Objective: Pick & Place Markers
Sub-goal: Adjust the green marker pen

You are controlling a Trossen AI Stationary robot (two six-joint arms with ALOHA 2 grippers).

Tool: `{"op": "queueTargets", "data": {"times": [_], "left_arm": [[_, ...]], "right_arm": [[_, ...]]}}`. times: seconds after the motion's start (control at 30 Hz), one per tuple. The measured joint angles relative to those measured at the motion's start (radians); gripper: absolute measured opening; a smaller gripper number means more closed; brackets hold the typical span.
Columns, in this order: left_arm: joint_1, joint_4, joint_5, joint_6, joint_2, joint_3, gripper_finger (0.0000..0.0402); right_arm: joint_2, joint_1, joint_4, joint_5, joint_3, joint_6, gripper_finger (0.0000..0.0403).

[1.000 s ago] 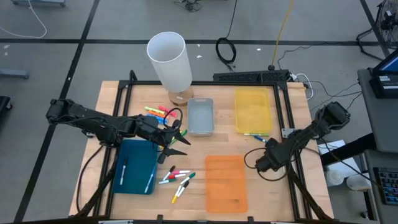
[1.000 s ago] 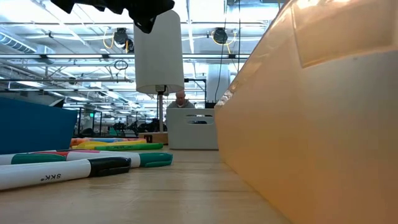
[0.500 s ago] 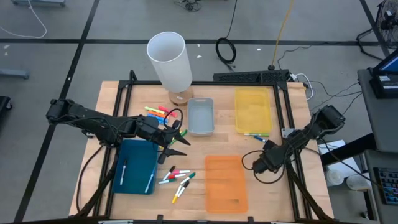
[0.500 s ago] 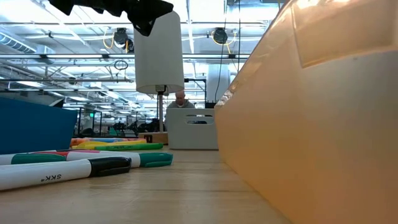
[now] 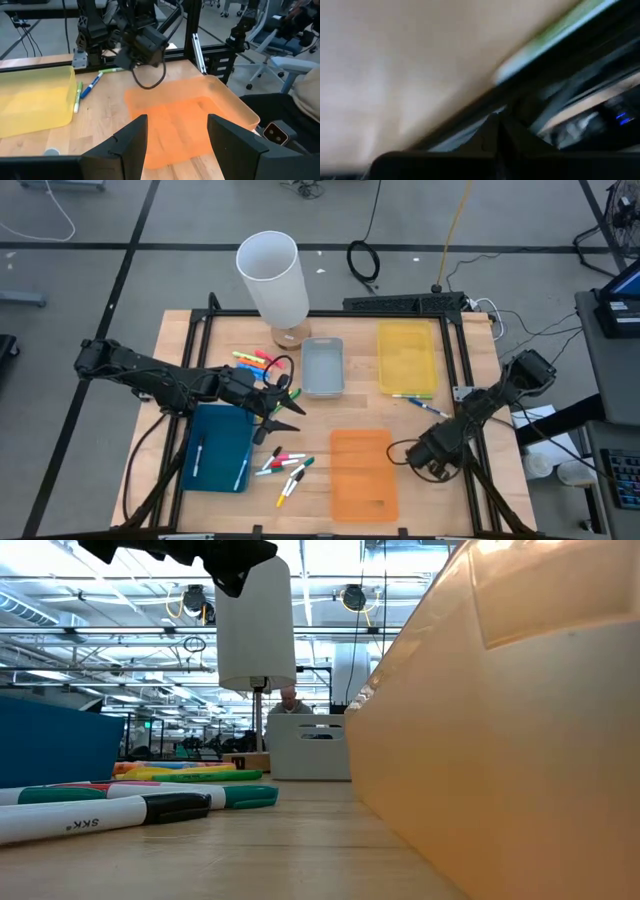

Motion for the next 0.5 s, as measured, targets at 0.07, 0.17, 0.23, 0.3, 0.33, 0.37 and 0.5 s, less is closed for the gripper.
{"op": "queueTargets", "data": {"times": [0.07, 0.17, 0.23, 0.3, 0.33, 0.37, 0.5], "left_arm": [[0.000, -0.004, 0.000, -0.001, 0.000, 0.000, 0.0212], [0.000, -0.004, 0.000, -0.001, 0.000, 0.000, 0.0212], [0.000, -0.005, 0.000, 0.001, 0.000, 0.000, 0.0212], [0.000, -0.002, 0.000, 0.002, 0.000, 0.000, 0.0212], [0.000, -0.001, 0.000, 0.002, 0.000, 0.000, 0.0212], [0.000, -0.001, 0.000, 0.002, 0.000, 0.000, 0.0212], [0.000, -0.003, 0.000, 0.003, 0.000, 0.000, 0.0212]], "right_arm": [[0.001, 0.012, 0.039, -0.014, -0.019, 0.024, 0.0000], [0.002, 0.027, 0.153, 0.011, -0.059, 0.077, 0.0000], [0.002, 0.039, 0.180, 0.031, -0.080, 0.117, 0.0000], [-0.001, 0.044, 0.161, 0.051, -0.105, 0.152, 0.0000], [-0.001, 0.048, 0.157, 0.054, -0.120, 0.174, 0.0000], [0.001, 0.049, 0.154, 0.060, -0.133, 0.191, 0.0000], [0.000, 0.040, 0.138, 0.152, -0.157, 0.227, 0.0000]]}}
